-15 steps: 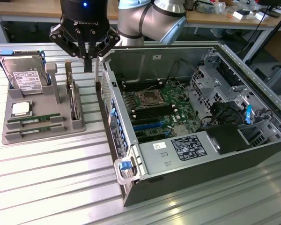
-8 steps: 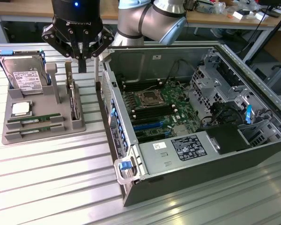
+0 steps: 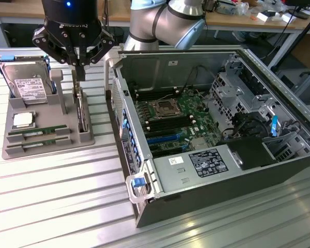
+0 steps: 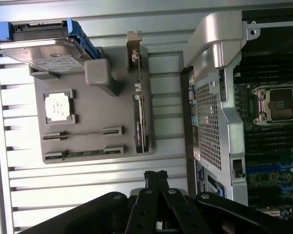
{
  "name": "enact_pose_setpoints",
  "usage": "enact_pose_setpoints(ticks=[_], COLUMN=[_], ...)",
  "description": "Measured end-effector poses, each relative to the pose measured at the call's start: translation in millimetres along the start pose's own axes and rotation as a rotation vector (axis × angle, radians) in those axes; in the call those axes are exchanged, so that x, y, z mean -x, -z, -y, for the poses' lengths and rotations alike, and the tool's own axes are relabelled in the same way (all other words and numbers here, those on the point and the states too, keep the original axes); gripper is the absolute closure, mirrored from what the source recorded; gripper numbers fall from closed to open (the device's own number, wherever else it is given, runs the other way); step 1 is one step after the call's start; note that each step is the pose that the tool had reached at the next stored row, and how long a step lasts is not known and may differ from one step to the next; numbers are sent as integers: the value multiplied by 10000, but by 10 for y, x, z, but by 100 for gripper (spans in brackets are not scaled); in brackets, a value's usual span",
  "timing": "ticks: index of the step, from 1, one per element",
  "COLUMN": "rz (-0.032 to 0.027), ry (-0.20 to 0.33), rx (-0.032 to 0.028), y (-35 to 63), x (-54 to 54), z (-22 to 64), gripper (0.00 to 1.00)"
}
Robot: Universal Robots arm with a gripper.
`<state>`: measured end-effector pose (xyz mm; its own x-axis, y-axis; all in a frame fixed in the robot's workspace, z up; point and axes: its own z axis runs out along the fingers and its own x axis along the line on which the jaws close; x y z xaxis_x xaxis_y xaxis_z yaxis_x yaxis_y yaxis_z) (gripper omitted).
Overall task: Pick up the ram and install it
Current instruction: 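Reach for the ram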
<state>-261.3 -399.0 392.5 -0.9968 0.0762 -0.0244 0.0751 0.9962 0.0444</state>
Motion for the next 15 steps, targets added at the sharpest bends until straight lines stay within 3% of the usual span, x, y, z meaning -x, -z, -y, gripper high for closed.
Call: enact_pose_setpoints(ticks=[15], rz=[0], ry=[0], rx=[0], y=[0], x=[-218], z=[17], gripper=[89])
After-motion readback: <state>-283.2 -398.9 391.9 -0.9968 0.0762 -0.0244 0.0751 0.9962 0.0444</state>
